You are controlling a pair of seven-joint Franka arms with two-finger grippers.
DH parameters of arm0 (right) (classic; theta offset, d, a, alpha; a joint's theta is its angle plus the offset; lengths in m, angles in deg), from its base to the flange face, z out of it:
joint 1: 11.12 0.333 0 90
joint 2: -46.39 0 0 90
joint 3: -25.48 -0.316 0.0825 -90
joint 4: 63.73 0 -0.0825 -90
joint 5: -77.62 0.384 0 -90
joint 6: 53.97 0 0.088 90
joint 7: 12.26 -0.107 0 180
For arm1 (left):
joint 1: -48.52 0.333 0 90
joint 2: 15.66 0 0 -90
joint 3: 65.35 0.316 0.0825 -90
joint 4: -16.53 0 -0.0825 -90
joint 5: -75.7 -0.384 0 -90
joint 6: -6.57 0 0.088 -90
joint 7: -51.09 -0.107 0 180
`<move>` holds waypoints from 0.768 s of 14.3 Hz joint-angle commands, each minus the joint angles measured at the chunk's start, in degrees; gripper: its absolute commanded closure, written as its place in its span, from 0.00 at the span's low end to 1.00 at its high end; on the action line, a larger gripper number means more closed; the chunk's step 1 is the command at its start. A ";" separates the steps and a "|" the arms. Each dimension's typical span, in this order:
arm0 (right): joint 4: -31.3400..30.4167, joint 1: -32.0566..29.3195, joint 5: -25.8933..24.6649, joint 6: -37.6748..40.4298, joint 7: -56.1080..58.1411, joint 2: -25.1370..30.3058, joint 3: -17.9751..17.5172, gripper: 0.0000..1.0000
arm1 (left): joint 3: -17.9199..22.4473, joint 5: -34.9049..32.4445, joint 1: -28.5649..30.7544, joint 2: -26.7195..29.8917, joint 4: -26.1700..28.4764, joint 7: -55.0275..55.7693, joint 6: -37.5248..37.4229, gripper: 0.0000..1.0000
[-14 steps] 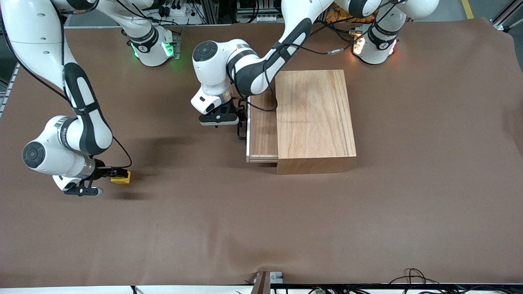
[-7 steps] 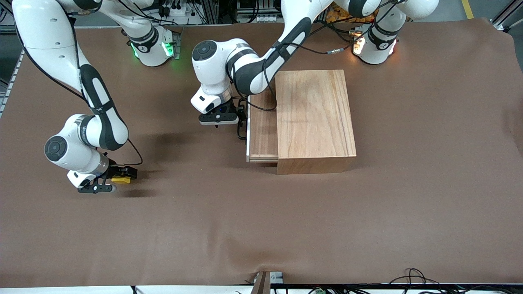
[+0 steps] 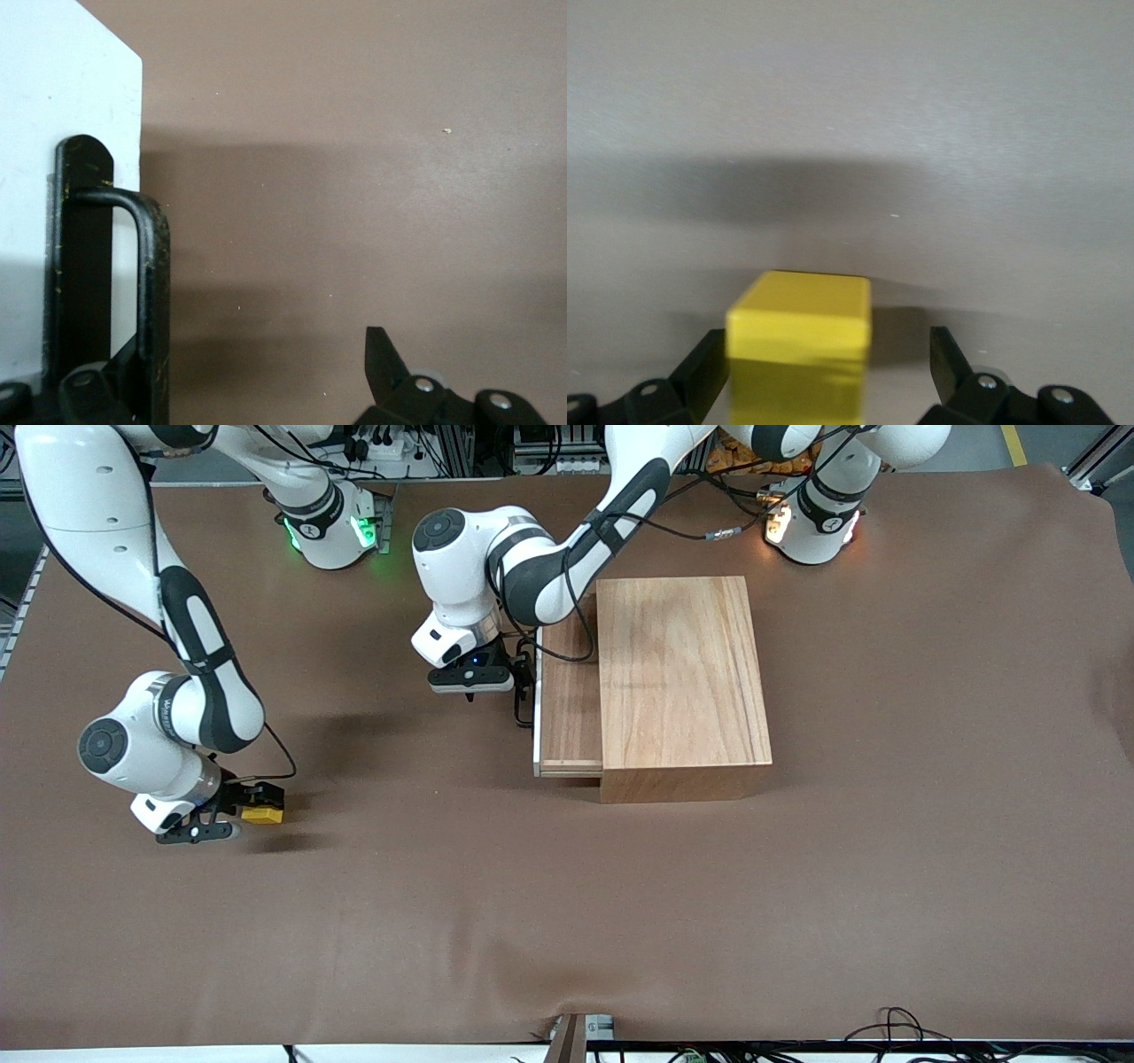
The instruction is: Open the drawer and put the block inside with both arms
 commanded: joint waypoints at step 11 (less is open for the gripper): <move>-0.36 -0.16 1.17 -0.33 -1.62 0.47 -0.68 0.02 | 2.40 -1.68 -2.89 1.00 0.12 7.47 -5.83 0.00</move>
